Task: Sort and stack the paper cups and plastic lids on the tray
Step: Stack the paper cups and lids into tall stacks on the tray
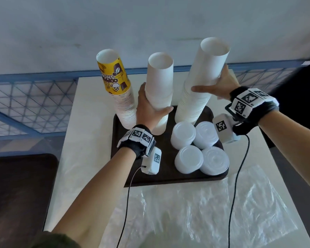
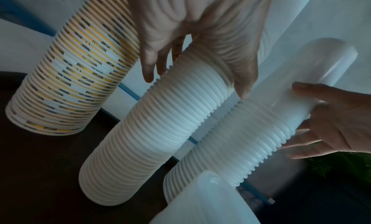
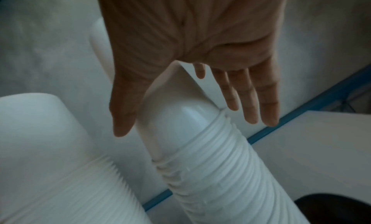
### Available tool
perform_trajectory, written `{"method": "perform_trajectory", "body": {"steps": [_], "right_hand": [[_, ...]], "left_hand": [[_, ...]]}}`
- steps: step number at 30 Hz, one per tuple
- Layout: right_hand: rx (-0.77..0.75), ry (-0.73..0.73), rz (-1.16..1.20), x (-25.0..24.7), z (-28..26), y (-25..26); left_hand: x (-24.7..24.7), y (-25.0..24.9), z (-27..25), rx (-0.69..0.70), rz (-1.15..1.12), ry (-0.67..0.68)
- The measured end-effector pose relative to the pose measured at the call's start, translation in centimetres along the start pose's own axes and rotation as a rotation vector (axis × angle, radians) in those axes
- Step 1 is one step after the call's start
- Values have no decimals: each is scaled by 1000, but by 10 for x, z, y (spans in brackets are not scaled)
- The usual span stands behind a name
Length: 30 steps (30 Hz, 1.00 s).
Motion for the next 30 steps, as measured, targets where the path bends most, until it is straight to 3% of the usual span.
{"method": "perform_trajectory", "body": {"steps": [3,8,16,30], "right_hand": [[42,40,54,12,8,-1],[23,20,74,25,13,9],[-38,85,148,60,4,33],[-89,255,118,113,-65,40]], "left_hand": [[1,2,2,-56,34,10],[-7,5,-5,-31,70,52],[-46,24,-47,-44,61,61],[-98,52,-90,-88,37,31]]}}
Point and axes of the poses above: each hand's wrist, its own z-axis towards the middle knuckle, its own x-axis out of the palm, y = z × x, the point moved 7 cm from there along z, towards the middle knuckle, and after that the axes turned 6 degrees about y, right-handed, at the moved point
